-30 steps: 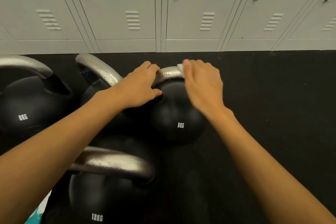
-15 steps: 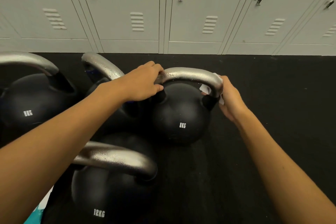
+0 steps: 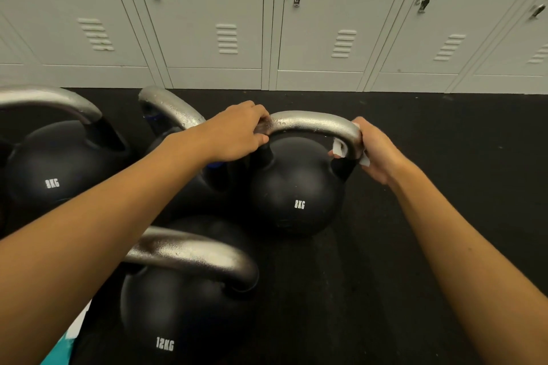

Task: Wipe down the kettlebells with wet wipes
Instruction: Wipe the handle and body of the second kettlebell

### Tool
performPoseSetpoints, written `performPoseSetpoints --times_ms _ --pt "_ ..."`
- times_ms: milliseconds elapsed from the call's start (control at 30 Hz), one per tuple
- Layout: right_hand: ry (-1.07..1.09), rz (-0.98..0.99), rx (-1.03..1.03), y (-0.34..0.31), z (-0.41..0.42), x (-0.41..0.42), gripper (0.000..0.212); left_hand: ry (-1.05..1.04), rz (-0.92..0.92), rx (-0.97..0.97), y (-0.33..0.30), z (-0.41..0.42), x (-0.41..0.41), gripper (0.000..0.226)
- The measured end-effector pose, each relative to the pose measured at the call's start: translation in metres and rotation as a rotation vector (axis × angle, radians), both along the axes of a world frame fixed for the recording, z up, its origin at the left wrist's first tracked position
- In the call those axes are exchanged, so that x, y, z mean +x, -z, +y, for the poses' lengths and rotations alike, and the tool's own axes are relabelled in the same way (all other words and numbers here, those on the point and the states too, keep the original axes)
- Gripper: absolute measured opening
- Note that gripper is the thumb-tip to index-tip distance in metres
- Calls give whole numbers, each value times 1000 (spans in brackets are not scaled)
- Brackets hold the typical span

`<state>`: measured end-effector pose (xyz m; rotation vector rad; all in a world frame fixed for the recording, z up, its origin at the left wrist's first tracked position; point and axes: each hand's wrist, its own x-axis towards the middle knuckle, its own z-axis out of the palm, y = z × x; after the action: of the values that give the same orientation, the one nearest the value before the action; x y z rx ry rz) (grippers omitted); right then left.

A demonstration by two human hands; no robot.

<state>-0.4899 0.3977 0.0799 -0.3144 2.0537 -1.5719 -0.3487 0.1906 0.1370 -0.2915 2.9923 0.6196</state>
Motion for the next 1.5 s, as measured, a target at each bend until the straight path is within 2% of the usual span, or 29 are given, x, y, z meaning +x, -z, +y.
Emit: performPoseSetpoints --times_ms 133,233,333,533,633,700,767,833,1033,1200,1300,1500 --pt "-153 80 78 -16 -6 -8 36 -2 1 11 0 -1 -1 41" --pt "-82 -3 -55 -8 0 -8 30 -4 -1 18 0 0 -1 41" --pt "-38 -30 -76 4 6 -7 23 -7 -6 16 0 0 -1 40" --pt "-81 29 -86 2 7 -2 32 -12 -5 5 -1 1 -2 36" --pt "-52 -59 -149 10 13 1 28 -11 -5 5 -2 2 -2 35" --pt "-61 -80 -133 10 15 0 35 -9 -15 3 -2 2 -2 36" --pt "-133 14 -26 5 9 -3 46 -4 -26 -9 -3 1 -2 37" --pt "-109 60 50 1 2 -4 47 2 -36 -24 -4 0 -2 39" --pt "-36 -104 -90 12 7 -5 56 13 -52 -26 -5 0 0 47" --pt "-140 -95 -29 -6 2 -9 73 16 -52 -32 -5 0 0 47" --pt "-174 -17 -40 -16 -1 -5 68 18 -53 -26 -5 -1 0 48" --pt "95 -40 -251 20 19 13 41 20 -57 -21 -5 0 -1 48"
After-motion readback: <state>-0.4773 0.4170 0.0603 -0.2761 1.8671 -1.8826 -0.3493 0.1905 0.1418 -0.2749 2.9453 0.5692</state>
